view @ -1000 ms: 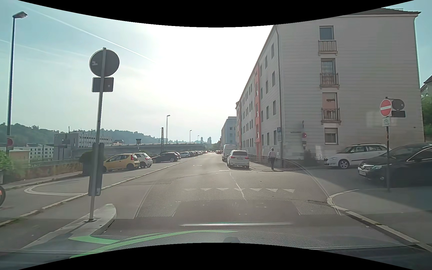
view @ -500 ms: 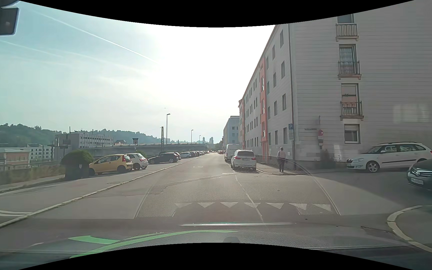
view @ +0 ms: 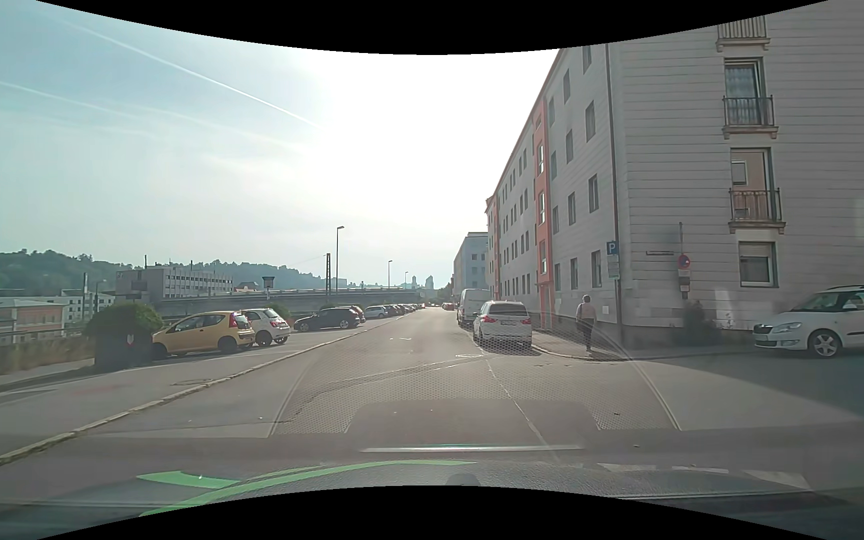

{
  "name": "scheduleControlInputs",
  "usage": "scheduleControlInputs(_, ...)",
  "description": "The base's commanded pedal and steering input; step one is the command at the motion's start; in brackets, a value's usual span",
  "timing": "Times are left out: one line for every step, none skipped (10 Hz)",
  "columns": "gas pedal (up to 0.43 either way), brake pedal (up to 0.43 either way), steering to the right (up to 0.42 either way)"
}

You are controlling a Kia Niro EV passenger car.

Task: Follow the waypoints while adhering to traffic rules and regulations

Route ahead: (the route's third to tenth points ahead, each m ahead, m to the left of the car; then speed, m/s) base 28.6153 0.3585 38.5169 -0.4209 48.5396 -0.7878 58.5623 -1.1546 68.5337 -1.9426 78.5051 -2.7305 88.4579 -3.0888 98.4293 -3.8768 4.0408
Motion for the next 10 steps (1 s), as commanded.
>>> scheduleControlInputs(0.0, 0.0, -0.048)
scheduleControlInputs(0.0, 0.0, -0.052)
scheduleControlInputs(0.0, 0.0, -0.055)
scheduleControlInputs(0.059, 0.0, -0.056)
scheduleControlInputs(0.098, 0.0, -0.057)
scheduleControlInputs(0.157, 0.0, -0.059)
scheduleControlInputs(0.177, 0.0, -0.059)
scheduleControlInputs(0.177, 0.0, -0.059)
scheduleControlInputs(0.189, 0.0, -0.059)
scheduleControlInputs(0.189, 0.0, -0.058)
